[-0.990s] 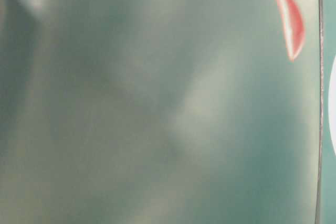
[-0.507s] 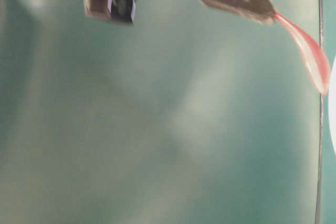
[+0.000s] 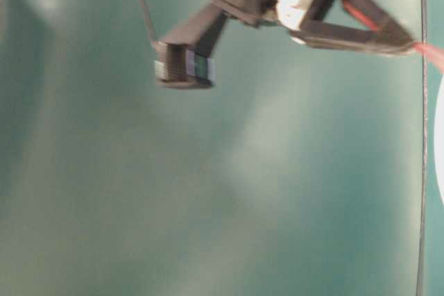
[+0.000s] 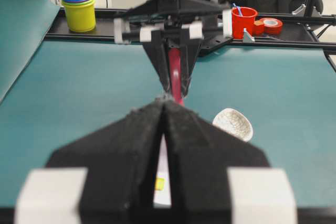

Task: Scoop the yellow hexagonal prism block from the bowl with a spoon using the right arm.
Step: 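Lower the spoon into the bowl and push it toward the yellow block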

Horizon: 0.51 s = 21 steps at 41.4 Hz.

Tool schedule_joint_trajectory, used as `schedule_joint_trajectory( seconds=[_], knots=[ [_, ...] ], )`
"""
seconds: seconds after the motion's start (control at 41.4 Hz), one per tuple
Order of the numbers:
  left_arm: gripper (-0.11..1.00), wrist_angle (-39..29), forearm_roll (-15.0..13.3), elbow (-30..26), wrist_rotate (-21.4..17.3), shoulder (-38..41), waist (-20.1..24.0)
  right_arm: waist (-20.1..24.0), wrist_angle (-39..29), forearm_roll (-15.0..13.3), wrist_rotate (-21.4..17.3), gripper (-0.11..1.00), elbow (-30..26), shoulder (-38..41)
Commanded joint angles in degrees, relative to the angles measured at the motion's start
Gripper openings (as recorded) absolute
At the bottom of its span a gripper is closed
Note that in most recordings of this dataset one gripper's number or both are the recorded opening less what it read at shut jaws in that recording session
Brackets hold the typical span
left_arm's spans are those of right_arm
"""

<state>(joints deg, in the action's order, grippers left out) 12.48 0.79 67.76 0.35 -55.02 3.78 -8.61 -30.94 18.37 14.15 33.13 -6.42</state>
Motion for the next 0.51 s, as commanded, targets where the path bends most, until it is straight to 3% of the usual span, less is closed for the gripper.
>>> schedule_joint_trajectory(
  seconds=[0.0, 0.145, 0.483],
  knots=[
    [0.00, 0.35, 0.18, -0.97, 0.09, 0.53, 0.18, -0.09, 0.18, -2.20, -1.67, 0.23, -1.41, -0.09],
    [0.00, 0.35, 0.09, -0.97, 0.09, 0.53, 0.18, -0.09, 0.44, -4.39, -3.78, 0.23, -1.93, 1.23],
    [0.00, 0.70, 0.09, -0.97, 0.09, 0.53, 0.18, -0.18, 1.76, -4.92, -4.39, 0.23, -3.16, 4.48]
  ],
)
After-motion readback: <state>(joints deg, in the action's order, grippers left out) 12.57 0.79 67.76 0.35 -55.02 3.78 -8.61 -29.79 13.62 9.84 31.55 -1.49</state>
